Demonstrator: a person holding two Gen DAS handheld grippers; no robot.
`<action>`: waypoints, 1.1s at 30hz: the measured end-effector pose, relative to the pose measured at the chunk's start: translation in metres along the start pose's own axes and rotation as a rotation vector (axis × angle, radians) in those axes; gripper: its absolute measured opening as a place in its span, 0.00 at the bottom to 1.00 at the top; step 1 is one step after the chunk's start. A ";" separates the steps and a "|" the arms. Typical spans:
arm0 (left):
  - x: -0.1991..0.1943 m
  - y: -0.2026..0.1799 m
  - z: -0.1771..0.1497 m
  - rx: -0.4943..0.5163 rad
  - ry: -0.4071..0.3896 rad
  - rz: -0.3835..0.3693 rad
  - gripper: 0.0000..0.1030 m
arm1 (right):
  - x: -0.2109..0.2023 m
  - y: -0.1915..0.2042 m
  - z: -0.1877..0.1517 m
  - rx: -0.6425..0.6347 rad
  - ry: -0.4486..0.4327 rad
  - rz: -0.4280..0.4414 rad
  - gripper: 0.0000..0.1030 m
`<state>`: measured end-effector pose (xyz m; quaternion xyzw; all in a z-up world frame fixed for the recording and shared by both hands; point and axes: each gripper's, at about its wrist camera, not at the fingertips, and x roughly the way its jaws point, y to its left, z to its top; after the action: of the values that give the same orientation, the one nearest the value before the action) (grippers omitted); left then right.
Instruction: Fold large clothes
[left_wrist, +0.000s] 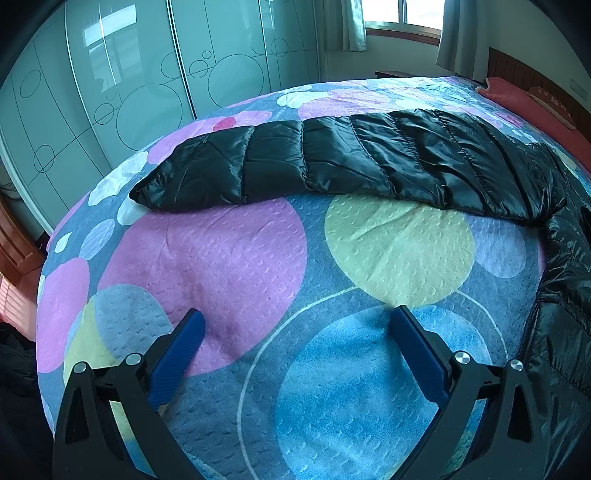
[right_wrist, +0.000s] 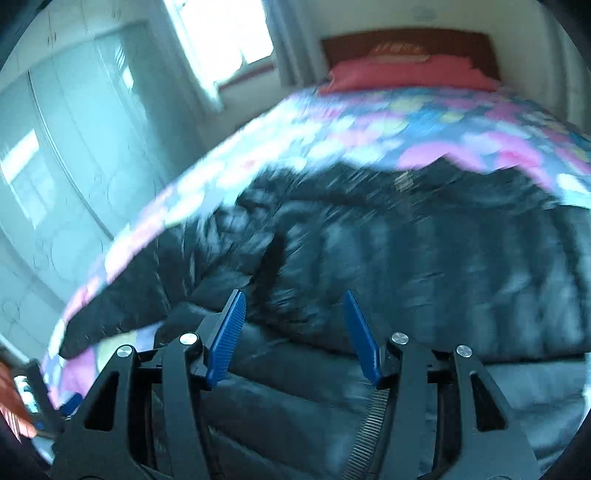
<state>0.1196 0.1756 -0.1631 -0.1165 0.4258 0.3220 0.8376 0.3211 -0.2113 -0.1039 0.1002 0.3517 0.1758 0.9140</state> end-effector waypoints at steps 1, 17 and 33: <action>0.000 0.000 0.000 0.001 -0.001 0.001 0.96 | -0.015 -0.017 0.003 0.025 -0.025 -0.023 0.53; -0.001 -0.003 0.000 0.013 -0.004 0.019 0.96 | -0.038 -0.174 0.014 0.184 0.006 -0.323 0.29; 0.000 -0.003 0.000 0.013 -0.005 0.020 0.96 | -0.022 -0.173 0.004 0.203 0.010 -0.336 0.45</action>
<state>0.1212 0.1731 -0.1632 -0.1059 0.4268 0.3280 0.8361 0.3521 -0.3787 -0.1405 0.1310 0.3841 -0.0152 0.9138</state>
